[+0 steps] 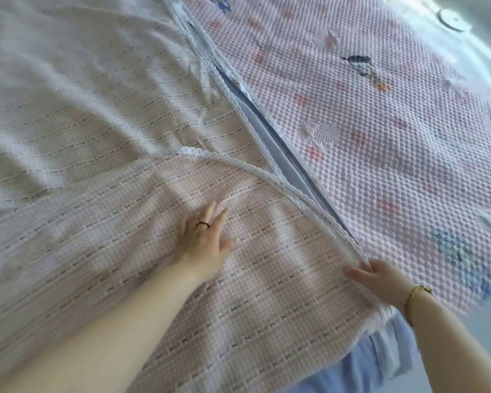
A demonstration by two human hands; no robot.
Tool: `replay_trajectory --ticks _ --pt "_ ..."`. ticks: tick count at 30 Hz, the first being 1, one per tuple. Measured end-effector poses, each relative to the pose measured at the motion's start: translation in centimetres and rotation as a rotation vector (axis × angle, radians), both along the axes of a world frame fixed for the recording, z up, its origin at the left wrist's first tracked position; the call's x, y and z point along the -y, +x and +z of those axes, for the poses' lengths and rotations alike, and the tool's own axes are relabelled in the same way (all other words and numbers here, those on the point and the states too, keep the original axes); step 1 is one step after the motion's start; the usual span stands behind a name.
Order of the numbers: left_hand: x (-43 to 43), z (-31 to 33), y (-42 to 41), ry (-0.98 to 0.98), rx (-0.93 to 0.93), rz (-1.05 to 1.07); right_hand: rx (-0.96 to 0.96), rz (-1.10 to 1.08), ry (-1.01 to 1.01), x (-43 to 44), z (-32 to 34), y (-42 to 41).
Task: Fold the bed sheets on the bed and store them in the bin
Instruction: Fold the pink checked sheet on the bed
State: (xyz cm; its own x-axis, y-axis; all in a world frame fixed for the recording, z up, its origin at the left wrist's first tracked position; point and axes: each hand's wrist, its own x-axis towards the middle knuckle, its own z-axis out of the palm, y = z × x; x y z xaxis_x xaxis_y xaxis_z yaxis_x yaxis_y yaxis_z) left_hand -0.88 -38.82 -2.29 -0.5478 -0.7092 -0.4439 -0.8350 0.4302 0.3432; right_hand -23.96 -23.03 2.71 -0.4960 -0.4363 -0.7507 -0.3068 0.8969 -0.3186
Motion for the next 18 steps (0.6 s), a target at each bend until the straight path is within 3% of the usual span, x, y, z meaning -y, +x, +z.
replay_trajectory --ticks 2,6,10,16,18 --pt "-1.5 0.3 -0.2 -0.002 -0.015 0.002 -0.032 -0.024 -0.004 -2.2 0.4 0.8" --pt "-4.0 0.3 -0.7 -0.043 0.013 -0.058 0.085 -0.132 -0.023 -5.1 0.3 1.5" --pt "-5.7 0.8 -1.6 -0.002 0.008 0.009 0.143 -0.093 -0.045 -6.0 -0.6 0.9" --pt "-6.5 0.9 -5.5 -0.085 -0.045 0.19 0.264 -0.211 -0.291 -5.9 -1.4 -1.5" --pt "-7.2 1.0 -7.5 -0.106 -0.073 0.267 0.274 -0.119 -0.369 -5.6 -0.2 -3.2"
